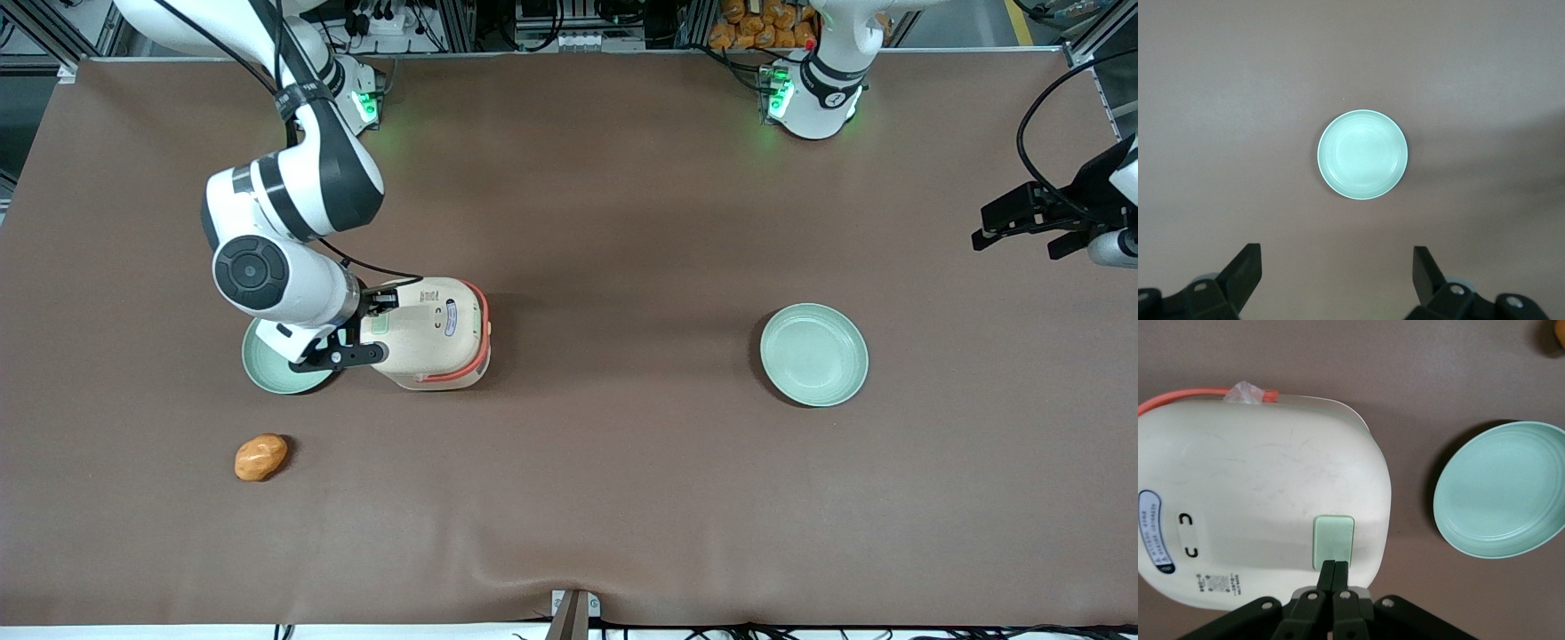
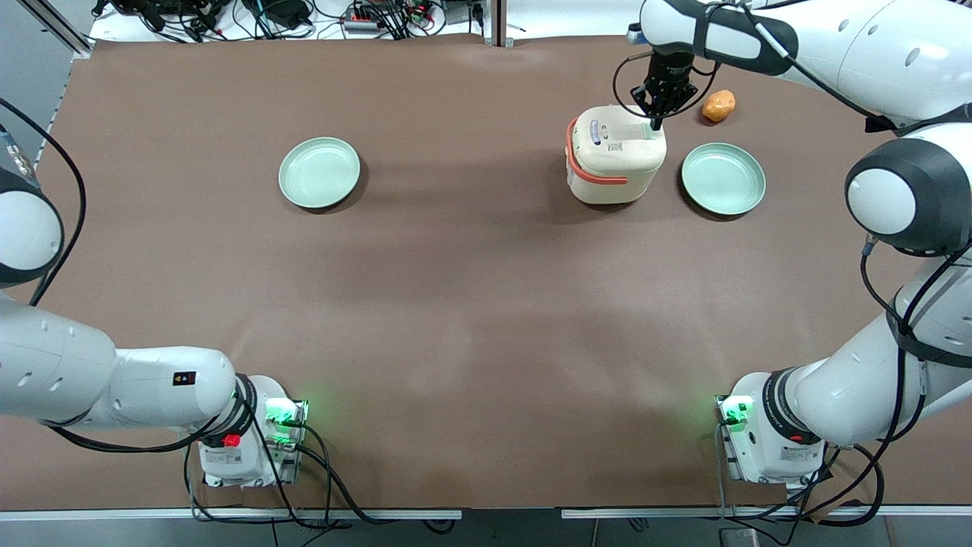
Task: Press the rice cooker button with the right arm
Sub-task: 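Press down on the lid button with the closed right gripper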
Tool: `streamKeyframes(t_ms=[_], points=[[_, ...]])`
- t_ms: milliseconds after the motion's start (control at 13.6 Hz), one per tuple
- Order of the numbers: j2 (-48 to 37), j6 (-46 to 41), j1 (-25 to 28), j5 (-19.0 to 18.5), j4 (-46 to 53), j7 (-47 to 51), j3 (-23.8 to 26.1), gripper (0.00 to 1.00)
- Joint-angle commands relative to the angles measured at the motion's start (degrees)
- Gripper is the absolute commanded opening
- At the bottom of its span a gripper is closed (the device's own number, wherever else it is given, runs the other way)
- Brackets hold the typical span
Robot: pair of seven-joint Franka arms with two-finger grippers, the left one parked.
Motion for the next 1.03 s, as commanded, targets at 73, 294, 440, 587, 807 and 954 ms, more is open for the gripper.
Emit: streamKeyframes(t_ms=[73,294,440,587,807,954], points=[[0.0,1.2,-0.4,0.8,-1.3,0.6,0.3,0.03],[0.9,1.9,-0.4,0.8,-1.3,0.5,0.3,0.03],[1.5,2.0,-0.2,0.8,-1.3,0.5,0.3,0.03],[1.7,2.2,-0.1,0.8,-1.3,0.3,0.3,0.03],[2.0,2.9,-0.1,0.8,-1.4,0.0,0.3,0.03],[1.4,2.3,-0.2,0.8,-1.2,0.0,0.3,0.03]])
